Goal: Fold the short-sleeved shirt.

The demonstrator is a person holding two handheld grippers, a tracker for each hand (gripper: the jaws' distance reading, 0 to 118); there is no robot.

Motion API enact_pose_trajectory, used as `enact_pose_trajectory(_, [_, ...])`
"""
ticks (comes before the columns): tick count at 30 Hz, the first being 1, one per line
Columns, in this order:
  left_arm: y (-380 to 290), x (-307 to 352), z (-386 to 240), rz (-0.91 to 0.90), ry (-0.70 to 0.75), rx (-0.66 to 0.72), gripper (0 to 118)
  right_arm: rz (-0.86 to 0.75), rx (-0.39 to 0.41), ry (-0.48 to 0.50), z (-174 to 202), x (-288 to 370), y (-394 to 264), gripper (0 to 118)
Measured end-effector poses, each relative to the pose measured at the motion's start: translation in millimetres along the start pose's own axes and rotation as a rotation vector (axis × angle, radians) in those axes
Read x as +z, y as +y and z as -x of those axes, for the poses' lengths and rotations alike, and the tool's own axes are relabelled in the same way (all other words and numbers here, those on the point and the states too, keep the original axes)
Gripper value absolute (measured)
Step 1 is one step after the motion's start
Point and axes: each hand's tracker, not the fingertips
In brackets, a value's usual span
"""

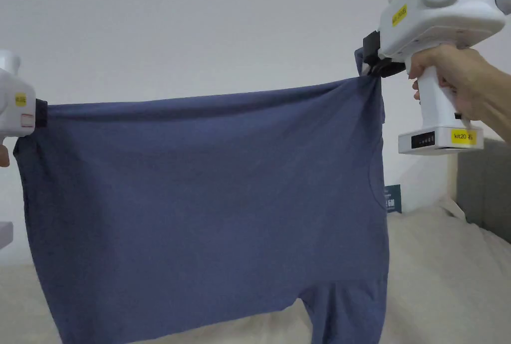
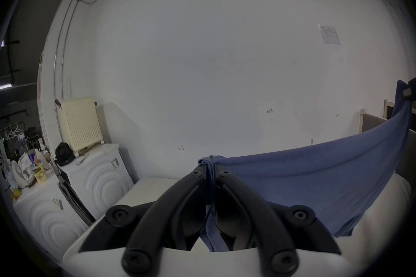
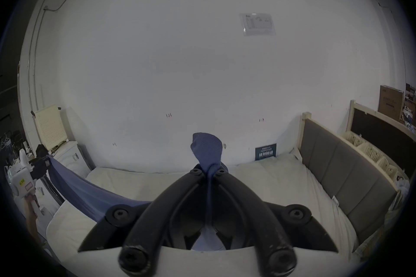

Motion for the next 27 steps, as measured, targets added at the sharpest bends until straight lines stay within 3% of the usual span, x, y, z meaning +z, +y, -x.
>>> enact_pose_trajectory(7, [-98, -23, -31, 0.181, -0.037, -0.054, 6, 0.181, 0.047, -0.052, -21, -39, -96, 2])
enact_pose_trajectory(12, [-185, -46, -49, 0.343, -0.068, -0.026, 6, 0.347, -0.030, -0.050, -47, -84, -180, 2])
enact_pose_trajectory(18, [-292, -72, -64, 0.533, -0.100, -0.002, 6, 0.550, -0.056, -0.101, -64, -120, -299, 2])
enact_pose_trajectory(22, [-335, -76, -60, 0.640, -0.098, 0.102, 6, 0.661, -0.180, -0.047, -85, -129, -352, 2])
enact_pose_trajectory(25, [-349, -67, -63, 0.655, -0.080, 0.034, 6, 0.674, -0.115, -0.093, -85, -119, -366, 2])
enact_pose_trajectory(27, [-352, -56, -59, 0.663, -0.092, 0.033, 6, 0.663, -0.143, -0.086, -91, -109, -365, 2])
